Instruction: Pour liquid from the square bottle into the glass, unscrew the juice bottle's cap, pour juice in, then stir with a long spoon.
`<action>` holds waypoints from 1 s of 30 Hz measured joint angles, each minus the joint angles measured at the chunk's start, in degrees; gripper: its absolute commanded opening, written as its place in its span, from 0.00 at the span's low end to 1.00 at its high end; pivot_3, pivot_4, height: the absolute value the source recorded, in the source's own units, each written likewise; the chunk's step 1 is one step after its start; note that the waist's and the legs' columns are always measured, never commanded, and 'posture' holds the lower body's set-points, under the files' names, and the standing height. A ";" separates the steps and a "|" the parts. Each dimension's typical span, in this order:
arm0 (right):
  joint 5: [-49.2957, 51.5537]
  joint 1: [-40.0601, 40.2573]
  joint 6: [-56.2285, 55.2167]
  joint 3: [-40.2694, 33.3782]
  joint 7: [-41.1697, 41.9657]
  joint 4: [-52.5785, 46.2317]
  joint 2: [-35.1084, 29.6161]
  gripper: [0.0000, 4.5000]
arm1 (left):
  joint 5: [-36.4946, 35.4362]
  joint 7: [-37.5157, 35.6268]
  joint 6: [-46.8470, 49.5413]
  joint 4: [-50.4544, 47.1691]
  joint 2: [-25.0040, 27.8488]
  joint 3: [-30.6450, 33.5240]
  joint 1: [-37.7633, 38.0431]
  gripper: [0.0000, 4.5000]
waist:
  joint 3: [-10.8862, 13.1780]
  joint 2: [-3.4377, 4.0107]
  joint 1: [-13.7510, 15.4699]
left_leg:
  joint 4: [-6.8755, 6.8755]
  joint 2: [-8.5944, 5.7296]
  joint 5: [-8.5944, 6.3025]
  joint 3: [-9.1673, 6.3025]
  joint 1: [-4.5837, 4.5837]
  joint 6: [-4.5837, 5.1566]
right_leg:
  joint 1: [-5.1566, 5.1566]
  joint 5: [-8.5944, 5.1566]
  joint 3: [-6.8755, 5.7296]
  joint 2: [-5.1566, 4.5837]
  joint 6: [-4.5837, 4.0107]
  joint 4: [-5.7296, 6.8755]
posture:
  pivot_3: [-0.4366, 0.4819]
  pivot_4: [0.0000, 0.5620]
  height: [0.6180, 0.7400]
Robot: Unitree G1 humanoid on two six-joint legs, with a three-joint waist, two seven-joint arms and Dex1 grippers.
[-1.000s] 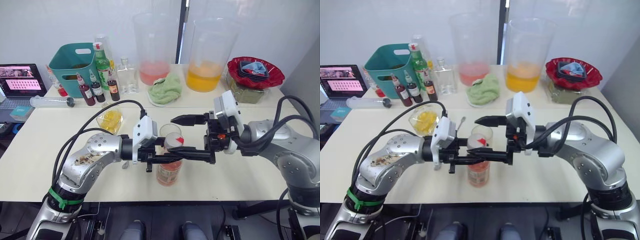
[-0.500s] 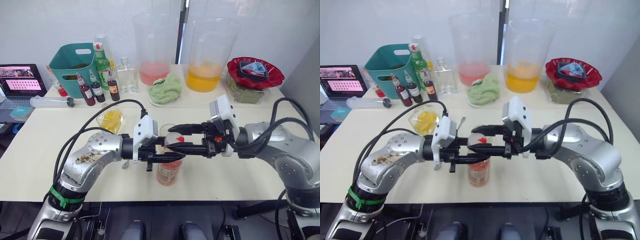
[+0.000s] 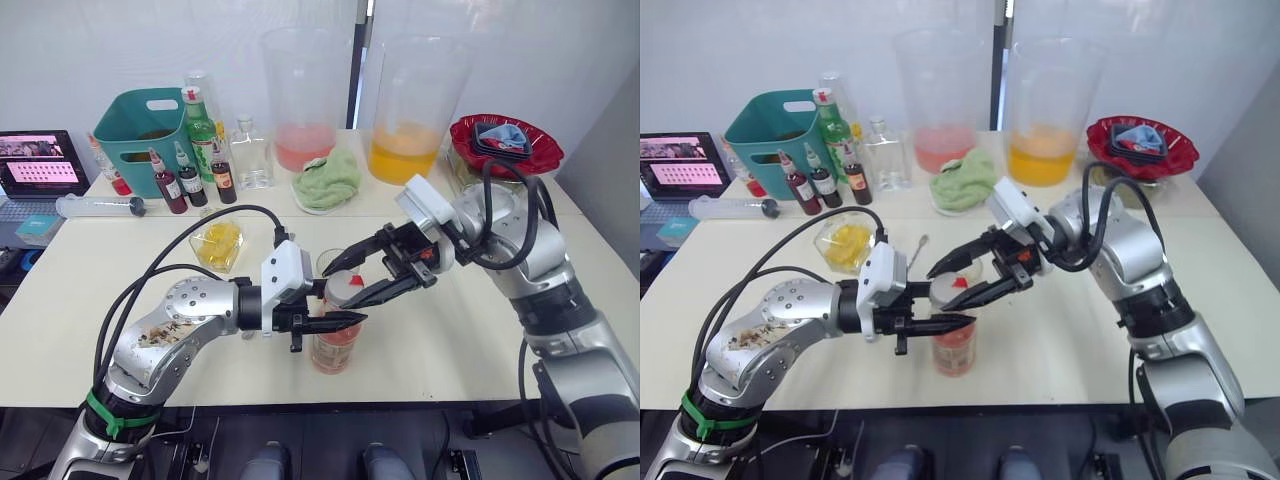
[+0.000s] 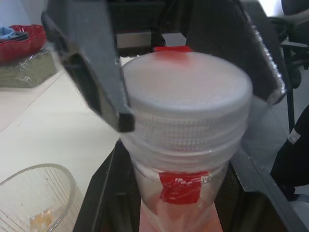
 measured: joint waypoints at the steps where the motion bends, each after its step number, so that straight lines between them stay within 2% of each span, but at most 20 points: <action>1: 0.52 -0.59 0.10 0.20 0.01 0.22 -0.49 0.83 | -0.05 0.13 0.13 -0.01 -0.07 0.00 0.01 0.32 | 0.00 0.00 0.10 | 0.00 -0.01 0.00 -0.04 -0.01 0.00 | 0.00 0.00 -0.01 0.00 0.00 0.00 | 0.48 0.27 1.00; 3: 2.09 -1.13 1.63 -0.05 0.04 0.38 -1.34 0.99 | -0.12 0.33 0.36 -0.02 -0.27 0.00 0.00 0.32 | 0.00 0.00 0.20 | 0.00 -0.03 0.00 -0.07 -0.03 0.00 | 0.01 0.00 -0.01 -0.04 0.00 -0.01 | 0.48 0.27 1.00; 8: 5.19 4.36 8.69 -6.58 -2.55 -5.66 -3.43 0.99 | -0.11 0.23 0.50 0.21 -0.63 -0.19 -0.35 0.32 | 0.00 0.00 0.48 | 0.01 -0.03 0.00 -0.17 -0.10 0.00 | -0.03 0.00 -0.02 -0.05 0.00 -0.01 | 0.48 0.27 1.00; 13: 6.00 15.26 13.54 -13.73 -16.28 -18.76 -4.43 0.99 | -0.06 -1.10 0.11 1.74 -0.76 -0.23 -1.23 0.32 | 0.00 0.00 0.46 | -0.01 -0.05 0.00 -0.20 -0.14 0.00 | -0.12 0.00 0.02 -0.06 0.00 0.02 | 0.48 0.27 1.00; 18: 7.00 21.75 19.43 -18.75 -30.93 -28.48 -3.38 0.99 | -0.04 -2.01 -0.65 3.29 -1.45 -0.55 -1.66 0.32 | 0.00 -0.01 0.53 | 0.00 -0.07 0.00 -0.16 -0.12 0.00 | -0.04 0.00 0.00 -0.06 0.00 0.01 | 0.48 0.27 1.00; 24: 8.99 25.42 24.15 -20.54 -40.04 -34.82 -2.74 0.99 | 0.01 -3.00 -0.90 4.46 -1.79 -0.84 -2.37 0.32 | 0.00 -0.01 0.74 | 0.03 -0.08 0.00 0.01 -0.11 0.00 | 0.00 0.00 -0.01 -0.07 0.01 -0.02 | 0.48 0.27 1.00; 27: 9.36 25.51 25.53 -20.58 -42.16 -36.52 -2.75 0.82 | 0.15 -3.14 -1.02 4.56 -1.89 -0.92 -2.45 0.32 | 0.00 -0.01 0.74 | 0.03 -0.08 0.00 0.05 -0.11 0.00 | 0.02 0.00 -0.02 -0.06 0.01 -0.04 | 0.48 0.27 1.00; 30: 9.64 25.51 26.14 -20.54 -42.70 -36.76 -2.74 0.58 | 0.27 -3.20 -1.33 4.94 -2.07 -1.00 -2.56 0.32 | 0.00 -0.01 0.80 | 0.03 -0.09 0.00 0.09 -0.10 0.00 | 0.06 -0.01 -0.04 -0.06 0.02 -0.08 | 0.48 0.27 1.00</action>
